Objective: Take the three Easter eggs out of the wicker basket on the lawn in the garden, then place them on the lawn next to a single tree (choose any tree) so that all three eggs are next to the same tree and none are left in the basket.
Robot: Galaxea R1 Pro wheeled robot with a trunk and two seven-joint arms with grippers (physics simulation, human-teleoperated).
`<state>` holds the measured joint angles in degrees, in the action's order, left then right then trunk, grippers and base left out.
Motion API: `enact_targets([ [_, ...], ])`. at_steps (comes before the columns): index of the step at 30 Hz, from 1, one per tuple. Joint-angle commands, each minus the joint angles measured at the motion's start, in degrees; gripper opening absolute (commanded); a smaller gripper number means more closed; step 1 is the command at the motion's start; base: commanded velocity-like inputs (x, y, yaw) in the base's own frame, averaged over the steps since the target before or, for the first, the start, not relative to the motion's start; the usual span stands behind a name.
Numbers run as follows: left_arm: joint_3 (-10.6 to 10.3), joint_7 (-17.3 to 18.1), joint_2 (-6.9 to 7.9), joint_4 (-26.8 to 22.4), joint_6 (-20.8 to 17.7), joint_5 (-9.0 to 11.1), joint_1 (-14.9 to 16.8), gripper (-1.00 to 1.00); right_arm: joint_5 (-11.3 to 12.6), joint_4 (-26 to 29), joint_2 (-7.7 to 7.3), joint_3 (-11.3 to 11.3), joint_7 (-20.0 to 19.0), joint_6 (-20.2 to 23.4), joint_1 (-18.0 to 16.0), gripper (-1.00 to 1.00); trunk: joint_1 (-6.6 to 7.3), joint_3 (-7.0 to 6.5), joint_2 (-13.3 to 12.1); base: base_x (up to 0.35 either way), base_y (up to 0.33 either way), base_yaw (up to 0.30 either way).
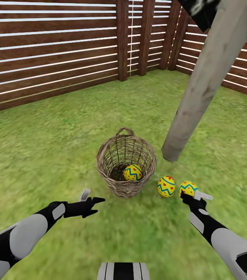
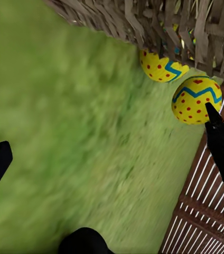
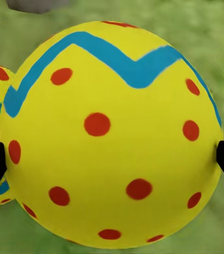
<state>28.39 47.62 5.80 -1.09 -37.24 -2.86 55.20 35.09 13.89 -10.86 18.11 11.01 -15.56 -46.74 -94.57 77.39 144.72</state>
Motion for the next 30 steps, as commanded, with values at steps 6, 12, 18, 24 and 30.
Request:
enact_targets([
  [6, 0.35, 0.19, 0.00, -0.05, -0.38, -0.30, -0.01, 1.00, 0.42, 0.00, 0.04, 0.63, 0.29, -1.28, -0.02, -1.00, 0.01, 0.04, 0.01, 0.142, 0.000, 0.000],
  [12, 0.35, 0.19, -0.08, -0.05, -0.41, -0.30, -0.01, 1.00, 0.40, -0.01, 0.05, 0.69, 0.29, -1.32, -0.02, -1.00, 0.01, 0.04, 0.01, 0.074, 0.000, 0.000],
  [18, 0.35, 0.19, -0.49, -0.05, -0.47, -0.30, -0.01, 1.00, 0.42, -0.01, 0.05, 0.56, 0.32, -1.32, -0.02, -1.00, 0.01, 0.04, 0.01, 0.013, 0.000, 0.000],
  [24, 0.35, 0.19, -0.96, -0.05, -0.47, -0.34, -0.25, 1.00, 0.42, -0.01, 0.05, 0.47, 0.33, -1.40, -0.02, -1.00, 0.01, 0.04, 0.01, 0.000, 0.000, 0.000],
  [30, 0.35, 0.19, -1.28, -0.05, -0.47, -0.39, -0.33, 1.00, 0.42, -0.01, 0.05, 0.48, 0.33, -1.40, -0.02, -1.00, 0.01, 0.04, 0.01, 0.000, 0.000, 0.000],
])
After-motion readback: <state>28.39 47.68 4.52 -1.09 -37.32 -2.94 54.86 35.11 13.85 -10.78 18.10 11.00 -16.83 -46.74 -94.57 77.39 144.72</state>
